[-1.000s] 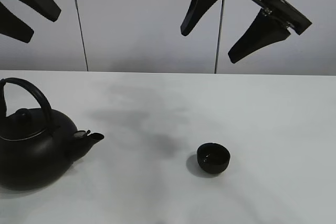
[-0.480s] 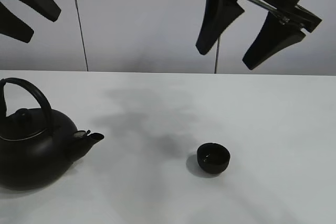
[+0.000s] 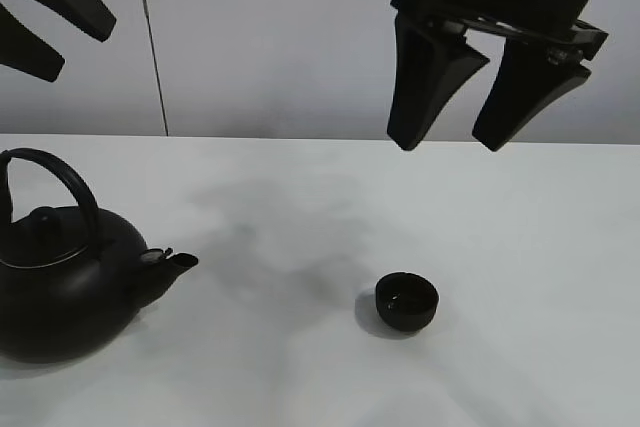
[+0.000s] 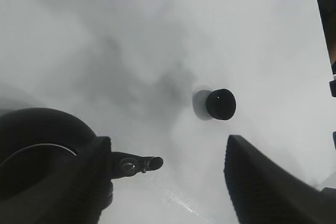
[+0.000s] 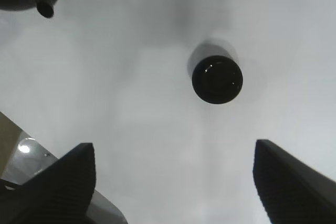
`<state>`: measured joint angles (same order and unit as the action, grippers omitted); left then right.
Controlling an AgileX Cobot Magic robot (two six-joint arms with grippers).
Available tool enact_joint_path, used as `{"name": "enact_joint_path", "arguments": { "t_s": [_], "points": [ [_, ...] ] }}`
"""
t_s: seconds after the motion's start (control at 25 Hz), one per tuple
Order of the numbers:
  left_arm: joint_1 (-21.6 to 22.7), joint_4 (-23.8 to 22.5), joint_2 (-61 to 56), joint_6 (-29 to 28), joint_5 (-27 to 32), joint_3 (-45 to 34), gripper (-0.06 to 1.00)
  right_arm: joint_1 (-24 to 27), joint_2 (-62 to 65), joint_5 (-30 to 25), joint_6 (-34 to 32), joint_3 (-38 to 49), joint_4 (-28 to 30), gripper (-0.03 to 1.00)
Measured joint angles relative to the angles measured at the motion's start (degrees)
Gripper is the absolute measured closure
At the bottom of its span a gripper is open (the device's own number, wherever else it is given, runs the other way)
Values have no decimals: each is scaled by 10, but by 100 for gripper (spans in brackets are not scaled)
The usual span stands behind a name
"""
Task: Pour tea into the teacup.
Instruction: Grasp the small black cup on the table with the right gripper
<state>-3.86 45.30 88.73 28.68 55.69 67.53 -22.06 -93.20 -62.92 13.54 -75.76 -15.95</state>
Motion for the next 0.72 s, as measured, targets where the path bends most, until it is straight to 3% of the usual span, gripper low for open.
{"name": "enact_joint_path", "arguments": {
  "t_s": [0.2, 0.72],
  "points": [
    [0, 0, 0, 0, 0, 0, 49, -9, -36, -7, -15, -2, 41, 40],
    [0, 0, 0, 0, 0, 0, 49, -11, -142, 0, -46, -3, 66, 40]
  ]
}}
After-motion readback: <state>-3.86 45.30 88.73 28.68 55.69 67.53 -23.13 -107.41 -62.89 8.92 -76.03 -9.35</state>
